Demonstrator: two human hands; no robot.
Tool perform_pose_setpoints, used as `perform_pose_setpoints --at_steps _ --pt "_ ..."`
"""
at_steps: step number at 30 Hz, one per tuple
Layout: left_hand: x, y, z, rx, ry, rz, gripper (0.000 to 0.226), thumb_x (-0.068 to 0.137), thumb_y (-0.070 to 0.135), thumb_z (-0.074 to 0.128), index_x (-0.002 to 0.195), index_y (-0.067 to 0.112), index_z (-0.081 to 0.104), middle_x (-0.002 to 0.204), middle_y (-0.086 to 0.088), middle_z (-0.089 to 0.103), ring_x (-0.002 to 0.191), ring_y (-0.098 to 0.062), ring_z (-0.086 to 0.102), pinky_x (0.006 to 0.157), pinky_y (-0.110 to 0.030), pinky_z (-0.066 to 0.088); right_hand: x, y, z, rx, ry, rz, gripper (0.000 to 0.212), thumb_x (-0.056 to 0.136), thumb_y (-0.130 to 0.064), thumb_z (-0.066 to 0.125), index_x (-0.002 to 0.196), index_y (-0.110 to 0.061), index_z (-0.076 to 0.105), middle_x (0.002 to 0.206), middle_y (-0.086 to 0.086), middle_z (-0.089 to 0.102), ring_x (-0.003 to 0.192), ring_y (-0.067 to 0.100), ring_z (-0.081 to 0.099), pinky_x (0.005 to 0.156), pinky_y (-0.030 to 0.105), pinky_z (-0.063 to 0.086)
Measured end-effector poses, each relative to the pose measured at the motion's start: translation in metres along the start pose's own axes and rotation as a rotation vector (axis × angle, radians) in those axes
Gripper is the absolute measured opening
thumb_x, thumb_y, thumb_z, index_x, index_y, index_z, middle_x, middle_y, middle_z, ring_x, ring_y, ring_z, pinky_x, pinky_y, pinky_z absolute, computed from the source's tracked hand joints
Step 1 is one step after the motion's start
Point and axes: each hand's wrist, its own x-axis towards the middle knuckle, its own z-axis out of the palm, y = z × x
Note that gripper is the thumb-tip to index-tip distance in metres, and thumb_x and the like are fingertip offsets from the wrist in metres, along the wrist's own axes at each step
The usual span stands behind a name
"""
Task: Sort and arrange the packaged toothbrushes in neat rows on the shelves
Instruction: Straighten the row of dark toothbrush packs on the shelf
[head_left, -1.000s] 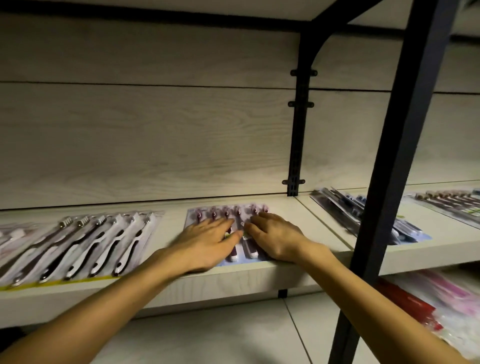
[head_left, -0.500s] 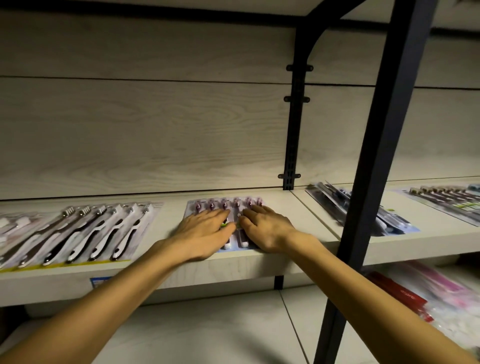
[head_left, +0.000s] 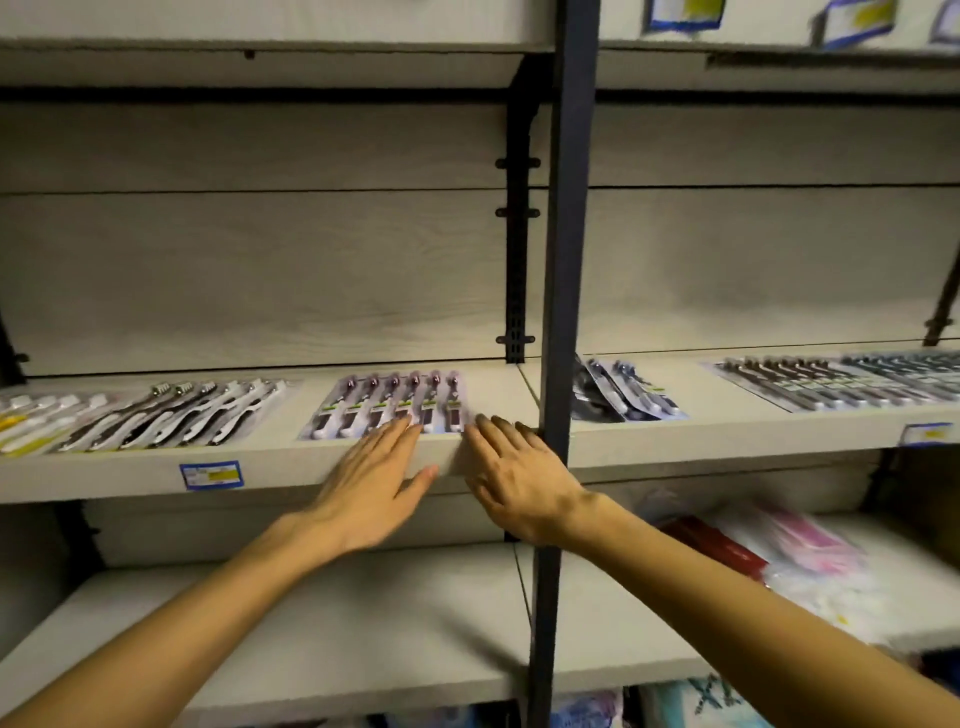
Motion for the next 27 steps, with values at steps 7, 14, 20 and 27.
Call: perform_pose_setpoints --at_steps 7,14,20,27 --pt "-0.047 0.123 0.015 -0.147 0.027 0.188 0.051 0.103 0.044 0.042 0.151 0.027 0.038 0.157 0.010 0.035 0.140 -0.011 0.041 0.114 -0.024 0.032 -0.126 0.058 -0.008 0.163 -0.074 -0.072 0.050 0.099 -0.034 0.048 0.148 -0.023 0.043 0.154 -0.001 0.039 0.134 0.021 0.046 0.105 0.038 0.046" --pt "0.010 0.240 0.004 -0.086 0.113 0.421 0.036 0.096 0.042 0.047 0.129 0.030 0.057 0.129 0.016 0.057 0.112 -0.009 0.058 0.091 -0.030 0.051 -0.167 0.152 -0.033 0.158 0.217 0.109 0.029 0.092 -0.024 0.052 0.116 -0.027 0.069 0.114 -0.009 0.069 0.102 0.019 0.066 0.080 0.033 0.053" --pt "0.129 0.271 0.000 0.018 0.132 0.283 0.032 0.095 0.040 0.050 0.123 0.029 0.061 0.130 0.010 0.057 0.116 -0.016 0.056 0.088 -0.031 0.046 -0.145 0.220 -0.040 0.210 0.397 0.214 0.023 0.094 -0.022 0.054 0.110 -0.024 0.071 0.111 -0.006 0.070 0.101 0.020 0.066 0.079 0.035 0.052" --pt "0.251 0.254 0.012 0.090 -0.048 0.047 0.039 0.097 0.041 0.052 0.132 0.024 0.057 0.139 0.001 0.055 0.127 -0.023 0.051 0.090 -0.034 0.042 -0.080 0.316 -0.059 0.259 0.354 0.299 0.043 0.093 -0.023 0.054 0.136 -0.019 0.055 0.134 0.000 0.061 0.123 0.022 0.054 0.092 0.034 0.047"
